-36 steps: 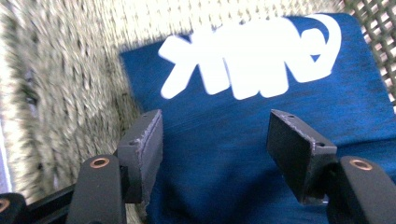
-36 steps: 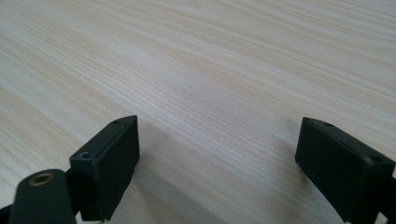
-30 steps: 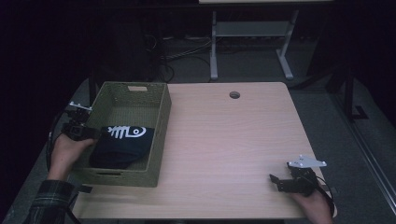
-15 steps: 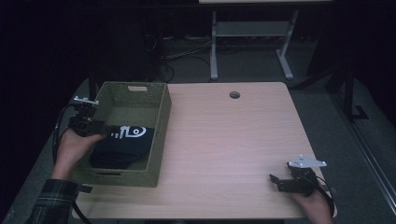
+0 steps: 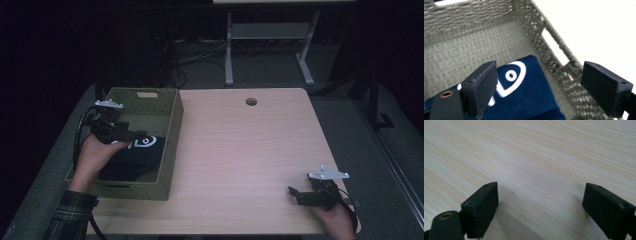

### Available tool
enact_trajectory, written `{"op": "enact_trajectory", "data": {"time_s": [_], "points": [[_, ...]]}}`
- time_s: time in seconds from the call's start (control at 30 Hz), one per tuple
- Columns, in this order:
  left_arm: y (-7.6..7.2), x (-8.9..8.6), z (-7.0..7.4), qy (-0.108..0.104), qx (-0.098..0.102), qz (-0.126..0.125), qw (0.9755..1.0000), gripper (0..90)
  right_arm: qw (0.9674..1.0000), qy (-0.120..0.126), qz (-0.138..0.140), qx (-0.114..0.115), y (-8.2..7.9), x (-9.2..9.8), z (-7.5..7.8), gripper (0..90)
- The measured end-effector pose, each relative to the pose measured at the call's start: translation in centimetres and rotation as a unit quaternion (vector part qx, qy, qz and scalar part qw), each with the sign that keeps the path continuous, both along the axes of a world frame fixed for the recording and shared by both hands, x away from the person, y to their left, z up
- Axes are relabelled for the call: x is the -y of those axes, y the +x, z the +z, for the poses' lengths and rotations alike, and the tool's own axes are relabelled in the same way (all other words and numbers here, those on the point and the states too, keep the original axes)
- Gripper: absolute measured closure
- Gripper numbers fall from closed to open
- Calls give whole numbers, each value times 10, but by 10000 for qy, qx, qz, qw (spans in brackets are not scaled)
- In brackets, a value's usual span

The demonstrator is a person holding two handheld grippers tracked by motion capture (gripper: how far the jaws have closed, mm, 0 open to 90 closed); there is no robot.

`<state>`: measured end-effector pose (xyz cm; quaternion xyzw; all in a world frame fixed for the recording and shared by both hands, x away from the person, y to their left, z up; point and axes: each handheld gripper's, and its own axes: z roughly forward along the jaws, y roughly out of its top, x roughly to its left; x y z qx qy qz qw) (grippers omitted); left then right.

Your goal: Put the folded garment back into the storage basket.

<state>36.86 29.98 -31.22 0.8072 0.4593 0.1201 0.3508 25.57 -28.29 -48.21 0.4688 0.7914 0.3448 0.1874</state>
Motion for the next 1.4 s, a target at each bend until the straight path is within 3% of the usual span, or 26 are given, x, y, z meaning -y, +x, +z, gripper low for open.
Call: {"op": "enact_trajectory", "data": {"time_s": [0.23,0.37,0.6,0.9,1.03,1.2,1.4], "points": [[-1,20,1,-43,112,-248,9996,135,10000,1,-1,0,0,0,0,130],[-2,45,-1,-97,154,-539,9984,135,10000,0,-1,-1,0,0,0,130],[-8,80,-6,-207,217,-833,9961,135,10000,-1,-1,0,0,0,0,130],[-15,104,-14,-342,295,-951,9944,139,10000,-2,1,2,0,0,0,130],[-19,115,-22,-319,302,-1039,9936,140,10000,1,-2,0,0,0,0,130],[-27,132,-36,-471,332,-1133,9919,140,10000,-1,2,3,0,0,0,130],[-34,147,-44,-411,360,-1244,9907,140,10000,-1,1,2,0,0,0,130]]}}
